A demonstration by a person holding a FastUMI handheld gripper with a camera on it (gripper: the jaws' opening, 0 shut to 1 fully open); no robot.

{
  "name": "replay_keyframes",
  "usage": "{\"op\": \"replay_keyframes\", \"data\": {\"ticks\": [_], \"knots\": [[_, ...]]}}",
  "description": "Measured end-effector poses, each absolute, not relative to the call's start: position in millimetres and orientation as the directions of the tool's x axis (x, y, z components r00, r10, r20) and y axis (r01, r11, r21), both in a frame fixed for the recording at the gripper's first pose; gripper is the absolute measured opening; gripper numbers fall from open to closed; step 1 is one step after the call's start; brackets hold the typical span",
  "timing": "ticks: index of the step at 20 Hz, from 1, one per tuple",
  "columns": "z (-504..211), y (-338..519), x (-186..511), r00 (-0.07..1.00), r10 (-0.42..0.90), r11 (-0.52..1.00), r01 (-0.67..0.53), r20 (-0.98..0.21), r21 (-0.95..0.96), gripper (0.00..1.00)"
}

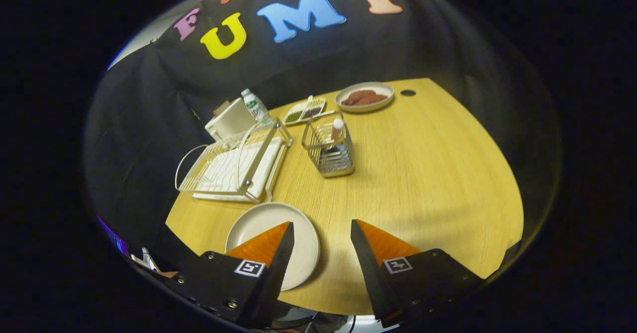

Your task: Take the plate from the dish rack, then take the spoon from the basket and place it into the plate.

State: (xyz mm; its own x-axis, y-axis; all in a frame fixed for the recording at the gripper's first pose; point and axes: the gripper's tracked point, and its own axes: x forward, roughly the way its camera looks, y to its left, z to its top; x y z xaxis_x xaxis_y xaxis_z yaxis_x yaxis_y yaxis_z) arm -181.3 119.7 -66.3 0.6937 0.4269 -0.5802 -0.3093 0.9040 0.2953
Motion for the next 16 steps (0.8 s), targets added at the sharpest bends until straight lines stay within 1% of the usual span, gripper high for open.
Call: {"op": "replay_keyframes", "data": {"ticks": [2,4,7,10,12,16], "knots": [[-34.5,109.4,-162.4,0.780,0.395,0.918,-0.309,-0.485,0.251,0.72],[-10.7,98.3,-147.5,0.844,0.353,0.934,-0.288,-0.404,0.213,0.72],[12.0,92.5,-125.8,0.905,0.310,0.948,-0.272,-0.290,0.163,0.72],[29.8,102.7,-102.7,0.939,0.319,0.947,-0.310,-0.127,0.086,0.72],[30.8,105.7,-93.0,0.947,0.320,0.947,-0.319,-0.039,0.028,0.72],[5.0,122.4,-68.6,0.949,0.317,0.948,-0.316,0.004,-0.017,0.71]]}}
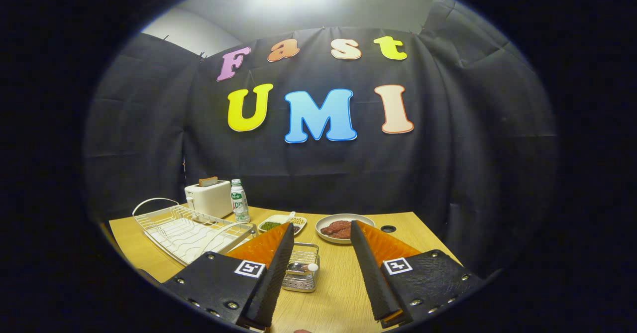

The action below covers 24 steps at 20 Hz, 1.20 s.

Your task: Take the plate from the dish rack, then take the spoon from the basket and place it into the plate.

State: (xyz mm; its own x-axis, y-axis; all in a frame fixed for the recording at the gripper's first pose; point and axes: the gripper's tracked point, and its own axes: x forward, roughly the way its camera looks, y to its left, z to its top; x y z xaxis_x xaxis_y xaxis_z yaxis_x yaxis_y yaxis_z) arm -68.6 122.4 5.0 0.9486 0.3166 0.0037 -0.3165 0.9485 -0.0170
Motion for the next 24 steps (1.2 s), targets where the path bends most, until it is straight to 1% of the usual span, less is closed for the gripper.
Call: {"op": "replay_keyframes", "data": {"ticks": [3,8,10,13,14,15,16,17,20,24], "knots": [[-13.6,133.6,-50.2,0.947,0.319,0.948,-0.319,0.023,-0.020,0.72],[-42.8,143.7,-19.8,0.944,0.329,0.943,-0.329,-0.010,-0.043,0.72],[-57.0,146.4,-9.2,0.941,0.336,0.940,-0.337,-0.040,-0.045,0.69],[-69.0,155.3,-4.4,0.928,0.363,0.930,-0.366,-0.081,-0.022,0.58],[-67.1,155.9,-3.9,0.932,0.355,0.933,-0.358,-0.075,-0.029,0.55],[-61.2,154.2,-7.0,0.935,0.349,0.936,-0.352,-0.063,-0.031,0.38],[-64.2,158.0,-3.6,0.932,0.358,0.932,-0.360,-0.059,-0.027,0.28],[-59.0,161.3,-7.1,0.926,0.373,0.927,-0.374,-0.053,-0.016,0.27],[-57.3,165.9,-12.8,0.923,0.379,0.924,-0.382,-0.065,-0.030,0.13],[-43.9,164.9,-21.8,0.927,0.363,0.929,-0.368,-0.091,-0.041,0.13]]}}
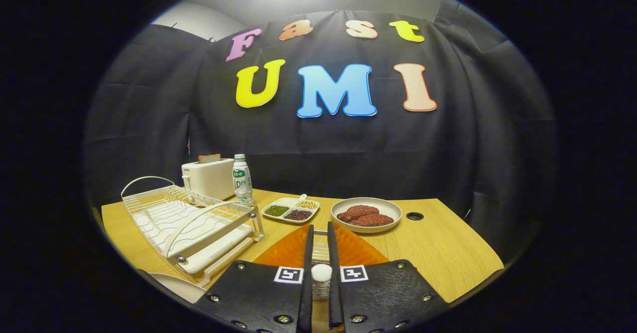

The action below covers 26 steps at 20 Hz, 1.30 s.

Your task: Take the plate from the dish rack, then take the spoon from the basket and place it into the plate.

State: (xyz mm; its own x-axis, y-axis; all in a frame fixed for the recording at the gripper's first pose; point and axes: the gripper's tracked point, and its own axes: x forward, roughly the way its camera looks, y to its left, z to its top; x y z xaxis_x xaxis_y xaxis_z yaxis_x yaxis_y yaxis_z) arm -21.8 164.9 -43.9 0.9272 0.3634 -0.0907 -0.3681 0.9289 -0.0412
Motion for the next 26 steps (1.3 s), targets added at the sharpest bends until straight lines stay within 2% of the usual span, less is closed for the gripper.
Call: {"op": "replay_keyframes", "data": {"ticks": [15,21,26], "knots": [[96.3,145.3,-102.8,0.954,0.289,0.954,-0.294,-0.083,-0.065,0.13],[102.3,153.2,-136.2,0.948,0.289,0.951,-0.300,-0.133,-0.077,0.13],[73.5,180.8,-170.3,0.910,0.347,0.924,-0.373,-0.227,-0.083,0.12]]}}
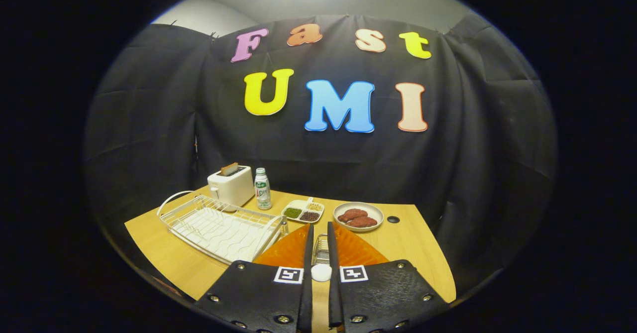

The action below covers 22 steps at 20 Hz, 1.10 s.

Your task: Take the plate from the dish rack, then take the spoon from the basket and place it into the plate.

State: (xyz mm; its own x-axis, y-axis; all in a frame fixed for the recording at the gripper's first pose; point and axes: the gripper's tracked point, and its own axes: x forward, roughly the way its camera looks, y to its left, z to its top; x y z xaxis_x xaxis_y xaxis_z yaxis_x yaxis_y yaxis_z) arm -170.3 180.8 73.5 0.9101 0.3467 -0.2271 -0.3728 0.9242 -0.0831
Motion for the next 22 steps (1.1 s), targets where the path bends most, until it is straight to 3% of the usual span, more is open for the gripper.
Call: {"op": "replay_keyframes", "data": {"ticks": [9,22], "knots": [[13.4,237.2,-205.4,0.800,0.439,0.859,-0.507,-0.410,-0.070,0.12],[-32.8,308.7,-199.6,0.644,0.543,0.754,-0.656,-0.538,-0.024,0.12]]}}
